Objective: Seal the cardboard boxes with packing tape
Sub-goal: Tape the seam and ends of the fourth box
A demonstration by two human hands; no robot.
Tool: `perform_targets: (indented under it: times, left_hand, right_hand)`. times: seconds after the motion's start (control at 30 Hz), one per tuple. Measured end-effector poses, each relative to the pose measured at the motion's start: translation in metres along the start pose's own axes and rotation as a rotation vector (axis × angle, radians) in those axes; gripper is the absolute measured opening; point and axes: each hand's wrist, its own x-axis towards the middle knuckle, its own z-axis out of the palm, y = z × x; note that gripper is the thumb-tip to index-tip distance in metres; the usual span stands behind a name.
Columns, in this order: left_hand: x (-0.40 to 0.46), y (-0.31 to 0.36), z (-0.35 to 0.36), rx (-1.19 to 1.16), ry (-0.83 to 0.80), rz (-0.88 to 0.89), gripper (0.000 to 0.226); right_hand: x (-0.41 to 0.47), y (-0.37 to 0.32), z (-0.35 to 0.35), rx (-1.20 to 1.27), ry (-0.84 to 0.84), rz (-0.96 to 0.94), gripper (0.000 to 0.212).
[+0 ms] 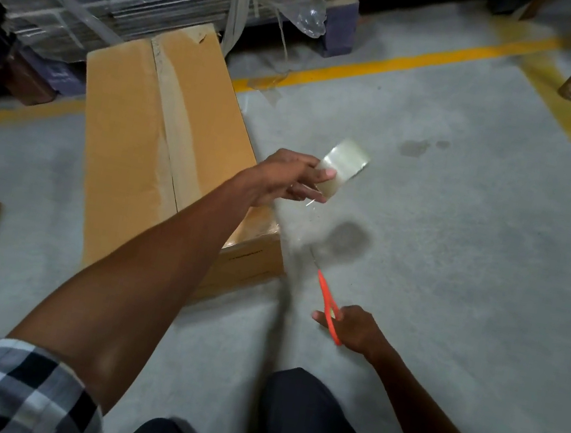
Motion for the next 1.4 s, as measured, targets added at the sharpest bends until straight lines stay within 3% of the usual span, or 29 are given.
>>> perform_targets:
  times: [0.1, 0.2, 0.27, 0.33, 0.4, 0.47, 0.5, 0.6, 0.67, 0.8, 0.87, 0.93, 1.0, 1.07, 1.13, 1.2, 1.27, 1.33, 1.4]
  left_hand:
    - [-0.007, 0.003, -0.014, -0.069, 0.120, 0.095, 0.045]
    - [-0.016, 0.000, -0.034, -0.132, 0.249, 0.178, 0.031]
    - [-0.024, -0.007, -0.046, -0.188, 0.306, 0.199, 0.029]
    - [-0.028, -0.018, -0.055, -0.250, 0.329, 0.191, 0.029]
    - [-0.032, -0.026, -0.059, -0.334, 0.330, 0.180, 0.048]
    - [-0.037, -0.030, -0.059, -0.384, 0.321, 0.177, 0.070]
    - [-0.040, -0.033, -0.058, -0.394, 0.322, 0.185, 0.070]
    - [-0.047, -0.041, -0.053, -0.383, 0.302, 0.206, 0.034]
    - [-0.051, -0.045, -0.050, -0.391, 0.289, 0.229, 0.024]
    - [-0.051, -0.043, -0.043, -0.419, 0.324, 0.225, 0.052]
    - [-0.052, -0.043, -0.041, -0.401, 0.356, 0.212, 0.059]
    - [-0.057, -0.041, -0.040, -0.336, 0.382, 0.225, 0.043]
    - [-0.062, -0.038, -0.040, -0.291, 0.396, 0.236, 0.028]
    - [-0.069, -0.036, -0.042, -0.214, 0.407, 0.253, 0.024]
    - [-0.075, -0.036, -0.045, 0.006, 0.436, 0.303, 0.031]
    - [-0.080, -0.034, -0.045, 0.283, 0.428, 0.342, 0.035]
    - [-0.084, -0.028, -0.040, 0.494, 0.375, 0.417, 0.033]
    - [-0.087, -0.021, -0.035, 0.647, 0.332, 0.503, 0.033]
    - [-0.090, -0.015, -0.030, 0.728, 0.346, 0.581, 0.035]
  right_hand:
    - [0.013, 0.007, 0.012, -0.152, 0.144, 0.134, 0.046]
    - [0.003, -0.024, 0.004, -0.206, 0.211, 0.034, 0.026]
    - [-0.015, -0.062, -0.005, 0.055, 0.369, -0.113, 0.014]
    - [-0.041, -0.112, -0.013, 0.398, 0.512, -0.319, 0.027]
    - [-0.060, -0.160, -0.015, 0.609, 0.599, -0.493, 0.031]
    - [-0.057, -0.191, -0.008, 0.766, 0.575, -0.494, 0.027]
    - [-0.050, -0.197, -0.002, 0.823, 0.562, -0.441, 0.026]
    - [-0.031, -0.197, 0.008, 0.878, 0.558, -0.288, 0.034]
    - [-0.027, -0.187, 0.003, 0.787, 0.521, -0.288, 0.039]
    - [-0.042, -0.176, -0.001, 0.664, 0.415, -0.268, 0.040]
    - [-0.060, -0.178, 0.014, 0.571, 0.410, -0.322, 0.053]
    - [-0.064, -0.176, 0.031, 0.513, 0.261, -0.388, 0.074]
    - [-0.060, -0.169, 0.025, 0.534, 0.088, -0.258, 0.087]
    - [-0.057, -0.161, -0.003, 0.561, 0.118, -0.072, 0.095]
    - [-0.052, -0.162, -0.038, 0.750, 0.279, -0.060, 0.087]
    - [-0.052, -0.174, -0.071, 1.027, 0.228, -0.206, 0.082]
    - [-0.053, -0.188, -0.097, 0.946, 0.158, -0.322, 0.077]
    - [-0.053, -0.196, -0.110, 0.773, 0.201, -0.360, 0.058]
    - [-0.051, -0.197, -0.114, 0.775, 0.282, -0.356, 0.042]
